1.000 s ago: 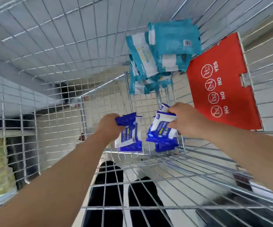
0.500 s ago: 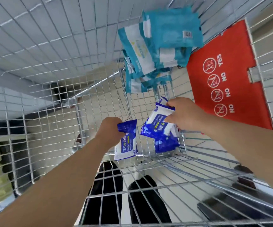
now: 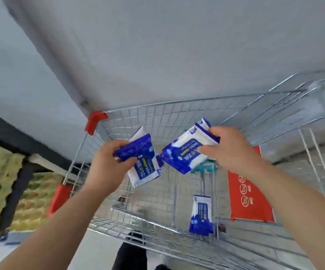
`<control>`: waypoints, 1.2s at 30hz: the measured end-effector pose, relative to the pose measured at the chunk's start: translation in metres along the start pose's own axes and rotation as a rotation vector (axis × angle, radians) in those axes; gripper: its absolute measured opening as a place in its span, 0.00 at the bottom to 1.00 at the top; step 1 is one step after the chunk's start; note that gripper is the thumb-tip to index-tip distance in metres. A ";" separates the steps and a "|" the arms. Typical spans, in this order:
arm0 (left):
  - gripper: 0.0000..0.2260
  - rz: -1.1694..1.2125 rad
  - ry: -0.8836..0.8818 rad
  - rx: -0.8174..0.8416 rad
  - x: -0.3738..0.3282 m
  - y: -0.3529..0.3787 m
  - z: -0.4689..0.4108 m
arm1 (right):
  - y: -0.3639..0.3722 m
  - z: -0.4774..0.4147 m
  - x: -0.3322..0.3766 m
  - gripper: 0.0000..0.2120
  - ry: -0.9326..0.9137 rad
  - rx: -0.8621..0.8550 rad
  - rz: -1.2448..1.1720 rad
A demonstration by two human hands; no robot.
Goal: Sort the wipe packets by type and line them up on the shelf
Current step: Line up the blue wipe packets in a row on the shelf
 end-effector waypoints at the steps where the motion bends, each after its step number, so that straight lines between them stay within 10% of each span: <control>1: 0.17 0.038 0.016 -0.040 -0.011 -0.022 0.014 | -0.012 0.003 0.028 0.09 -0.050 -0.005 0.009; 6: 0.31 0.212 0.061 -0.219 -0.051 -0.129 0.088 | -0.051 0.034 0.168 0.08 -0.287 -0.022 0.029; 16: 0.22 0.372 0.123 -0.643 -0.060 -0.348 0.237 | -0.031 0.129 0.426 0.10 -0.677 0.050 -0.172; 36: 0.15 0.636 0.055 -1.062 0.139 -0.770 0.444 | 0.268 0.246 0.847 0.07 -0.921 0.213 -0.262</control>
Point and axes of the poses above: each hand's wrist, its own z-axis away from the middle knuckle, its own y-axis out of the palm, x = y × z, the point moved 10 cm from there along -z, towards the middle knuckle, and after that the axes turned 4 degrees about x, right-handed, at the moved point
